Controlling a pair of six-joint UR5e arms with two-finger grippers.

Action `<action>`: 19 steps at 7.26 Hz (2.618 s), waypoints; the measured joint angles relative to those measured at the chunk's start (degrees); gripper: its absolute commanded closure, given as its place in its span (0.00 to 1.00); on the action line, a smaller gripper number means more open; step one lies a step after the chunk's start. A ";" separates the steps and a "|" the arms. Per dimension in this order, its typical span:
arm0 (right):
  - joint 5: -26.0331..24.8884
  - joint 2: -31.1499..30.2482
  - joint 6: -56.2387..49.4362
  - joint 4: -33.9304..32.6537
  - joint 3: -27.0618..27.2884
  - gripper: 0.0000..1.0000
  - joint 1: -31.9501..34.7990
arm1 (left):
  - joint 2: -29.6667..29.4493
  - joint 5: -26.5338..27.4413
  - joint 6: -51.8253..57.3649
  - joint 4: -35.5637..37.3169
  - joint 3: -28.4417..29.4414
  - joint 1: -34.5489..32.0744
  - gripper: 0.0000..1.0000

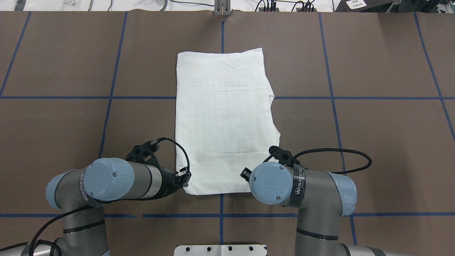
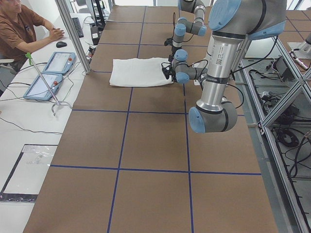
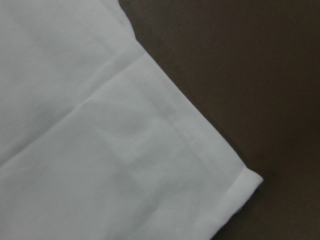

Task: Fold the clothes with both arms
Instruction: 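Move the right gripper to the shirt corner nearest the robot, then grasp the nearest shirt corners with the left and right grippers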

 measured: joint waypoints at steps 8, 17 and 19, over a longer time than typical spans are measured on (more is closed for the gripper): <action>-0.78 -1.02 -0.14 0.04 -1.06 0.00 -1.92 | -0.05 0.00 -0.23 0.00 0.00 0.10 1.00; -1.85 -2.96 -0.02 5.30 -1.12 0.00 -0.42 | -0.06 0.05 -0.23 0.00 0.00 0.17 1.00; -1.81 -3.62 0.10 5.40 -1.13 0.00 -0.58 | -0.08 0.08 -0.23 0.00 0.00 0.19 1.00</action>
